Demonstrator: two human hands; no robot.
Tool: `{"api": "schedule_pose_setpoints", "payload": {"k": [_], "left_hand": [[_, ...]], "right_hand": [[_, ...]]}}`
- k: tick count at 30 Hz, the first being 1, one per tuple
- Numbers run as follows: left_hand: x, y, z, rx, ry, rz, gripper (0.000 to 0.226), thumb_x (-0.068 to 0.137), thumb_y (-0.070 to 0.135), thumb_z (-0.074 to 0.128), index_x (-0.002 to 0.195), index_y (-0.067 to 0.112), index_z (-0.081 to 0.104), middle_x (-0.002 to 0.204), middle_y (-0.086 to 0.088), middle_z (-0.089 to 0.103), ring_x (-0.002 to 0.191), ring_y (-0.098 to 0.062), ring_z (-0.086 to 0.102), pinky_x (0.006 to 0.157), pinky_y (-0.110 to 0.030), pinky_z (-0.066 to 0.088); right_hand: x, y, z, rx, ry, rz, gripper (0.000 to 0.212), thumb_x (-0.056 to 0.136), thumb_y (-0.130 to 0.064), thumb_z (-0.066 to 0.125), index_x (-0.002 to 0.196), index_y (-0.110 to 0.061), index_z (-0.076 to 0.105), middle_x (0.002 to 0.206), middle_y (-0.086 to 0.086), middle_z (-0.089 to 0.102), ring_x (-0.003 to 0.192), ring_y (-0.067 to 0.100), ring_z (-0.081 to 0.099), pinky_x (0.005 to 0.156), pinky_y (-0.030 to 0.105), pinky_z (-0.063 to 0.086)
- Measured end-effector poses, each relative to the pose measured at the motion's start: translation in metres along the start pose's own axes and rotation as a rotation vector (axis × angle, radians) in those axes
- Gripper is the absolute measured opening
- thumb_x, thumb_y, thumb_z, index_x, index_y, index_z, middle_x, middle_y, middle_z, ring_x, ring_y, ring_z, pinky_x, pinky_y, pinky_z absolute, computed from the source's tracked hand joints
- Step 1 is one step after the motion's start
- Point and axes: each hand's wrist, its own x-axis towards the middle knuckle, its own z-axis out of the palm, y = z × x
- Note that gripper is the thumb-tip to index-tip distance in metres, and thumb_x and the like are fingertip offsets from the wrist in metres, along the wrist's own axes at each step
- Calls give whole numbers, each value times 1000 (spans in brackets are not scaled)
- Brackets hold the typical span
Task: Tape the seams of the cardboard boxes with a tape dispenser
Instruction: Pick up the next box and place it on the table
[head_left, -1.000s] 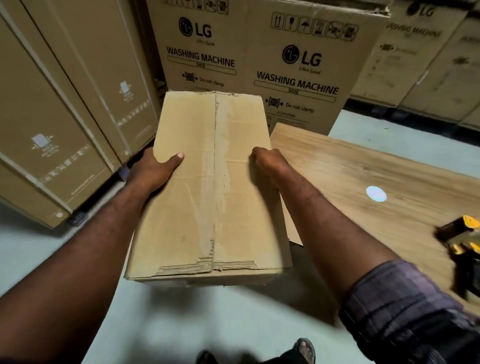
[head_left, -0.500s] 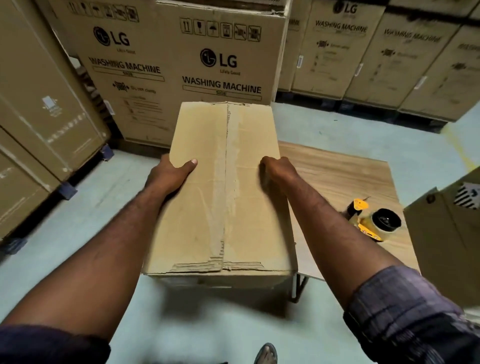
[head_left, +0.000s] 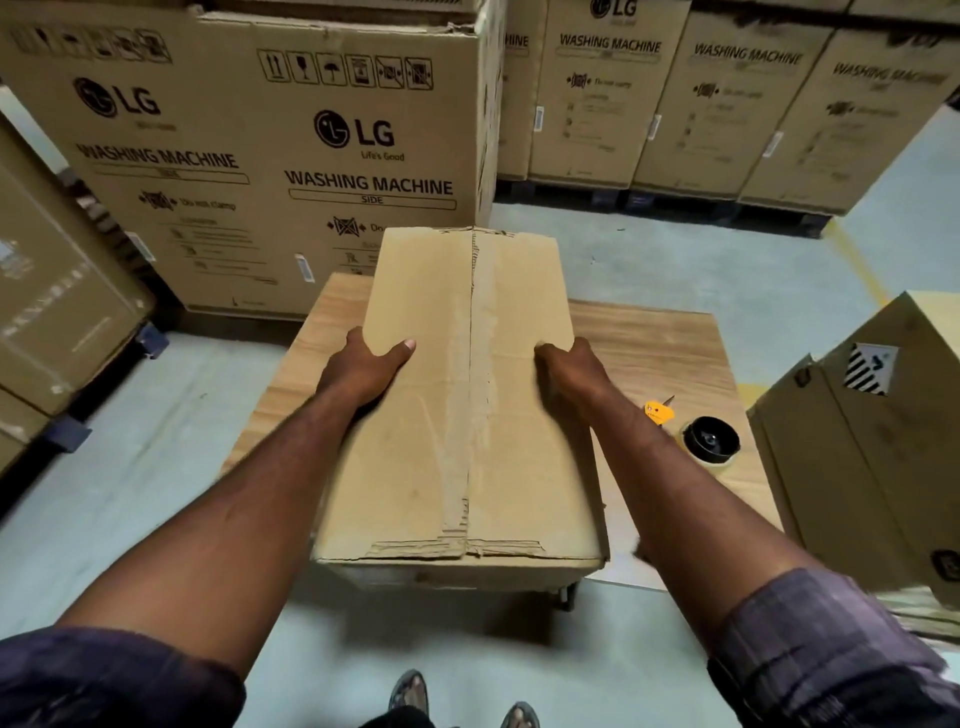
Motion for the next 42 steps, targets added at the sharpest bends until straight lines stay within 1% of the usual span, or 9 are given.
{"api": "schedule_pose_setpoints", "payload": {"k": [7,11,13,16,19,24,31,37,42], "left_hand": [[16,4,10,54,20,35,79,89,60,62,147,13,38,142,-13,53,127,-35,51,101,-42,44],[-28,33,34,361,145,341,73,95,46,58,154,13,29,163,-12,23,150,-29,19,120,-50,20],[-74,55,62,402,7,520,81,94,54,53,157,13,22,167,-8,12,154,-25,7,123,-52,7],[-147,72,112,496,-312,565,106,88,77,42,159,9,2,167,-11,-6,154,-26,-11,121,-59,-7],[-179,68,144,651,-282,564,117,83,82,40,158,5,-6,165,-18,-15,152,-32,-20,116,-64,-15],[-169,60,136,700,-276,593,103,88,58,49,159,8,-7,165,-16,-19,151,-30,-22,118,-60,-13],[-92,0,37,643,-511,779,107,84,38,69,159,34,-6,163,16,-19,149,-6,-21,120,-39,-15],[-102,-19,33,635,-287,704,99,87,23,64,158,41,-3,163,24,-15,150,-4,-16,123,-46,-12],[-96,-37,31,591,-161,809,82,91,51,63,158,38,16,164,20,4,151,-3,-2,126,-41,3]], "right_hand": [[-7,18,-3,-215,-32,-300,57,99,-37,60,144,-8,39,142,12,54,132,31,50,93,27,37],[0,16,-21,-529,-16,-598,71,97,-38,60,156,-9,34,163,12,31,149,28,29,118,37,30],[6,7,-26,-676,-72,-740,67,96,-40,54,154,-8,39,164,12,30,150,29,31,120,44,32],[12,2,-25,-820,-184,-837,62,99,-41,44,154,-10,42,164,13,32,150,32,31,119,45,32],[14,13,-26,-797,-224,-796,61,102,-46,31,157,-19,37,167,5,27,155,25,21,121,47,24],[11,15,-21,-726,-217,-692,57,106,-44,32,160,-24,30,170,-3,17,157,17,9,123,57,16],[-35,22,21,-766,37,-477,67,105,-52,24,161,-15,23,171,10,10,157,28,6,123,60,4],[5,16,-15,-815,60,-525,80,94,-67,18,152,-14,36,167,14,21,154,31,16,123,59,8],[24,33,-41,-839,49,-515,70,105,-60,22,162,-19,20,171,5,9,158,25,4,125,58,4]]}}
